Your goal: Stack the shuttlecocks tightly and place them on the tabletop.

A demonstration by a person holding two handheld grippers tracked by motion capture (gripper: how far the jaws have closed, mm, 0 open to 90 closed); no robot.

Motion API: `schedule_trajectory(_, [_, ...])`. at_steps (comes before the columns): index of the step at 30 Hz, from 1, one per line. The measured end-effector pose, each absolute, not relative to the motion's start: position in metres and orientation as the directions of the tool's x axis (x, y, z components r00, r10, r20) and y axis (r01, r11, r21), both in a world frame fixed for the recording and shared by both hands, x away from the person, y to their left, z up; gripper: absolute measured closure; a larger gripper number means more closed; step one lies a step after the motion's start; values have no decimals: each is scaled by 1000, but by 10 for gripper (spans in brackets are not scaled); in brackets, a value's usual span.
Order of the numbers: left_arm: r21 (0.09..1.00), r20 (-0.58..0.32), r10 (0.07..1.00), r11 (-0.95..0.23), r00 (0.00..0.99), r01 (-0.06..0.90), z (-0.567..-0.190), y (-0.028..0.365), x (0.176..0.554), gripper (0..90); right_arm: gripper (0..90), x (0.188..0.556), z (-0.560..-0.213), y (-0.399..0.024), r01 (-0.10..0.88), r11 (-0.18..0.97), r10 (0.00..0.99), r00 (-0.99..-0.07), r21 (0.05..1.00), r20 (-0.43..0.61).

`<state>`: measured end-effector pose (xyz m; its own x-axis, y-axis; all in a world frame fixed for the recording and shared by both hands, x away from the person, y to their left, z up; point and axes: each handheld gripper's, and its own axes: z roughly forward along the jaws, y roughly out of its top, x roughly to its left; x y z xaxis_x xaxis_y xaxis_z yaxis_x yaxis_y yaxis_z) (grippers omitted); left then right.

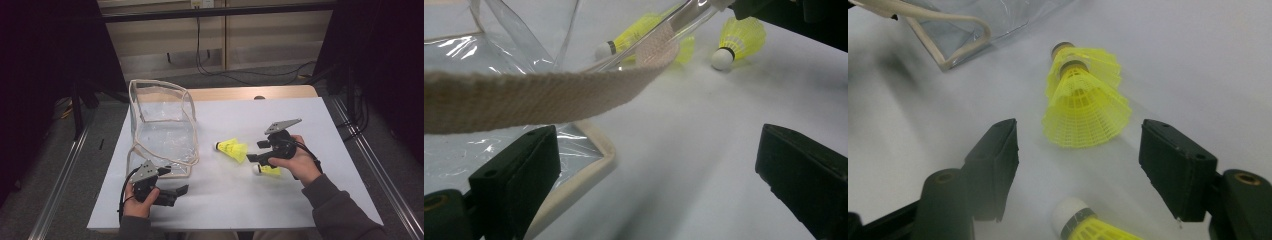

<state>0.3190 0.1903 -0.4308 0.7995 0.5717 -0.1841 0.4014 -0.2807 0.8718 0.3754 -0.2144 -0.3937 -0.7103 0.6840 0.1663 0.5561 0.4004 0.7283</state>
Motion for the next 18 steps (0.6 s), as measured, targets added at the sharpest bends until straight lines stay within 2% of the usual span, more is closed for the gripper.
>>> schedule_trajectory(18, [873,-185,573,-277,798,401,-431,191,319,43,248,366,-397,-229,549,384,691,-704,742,164])
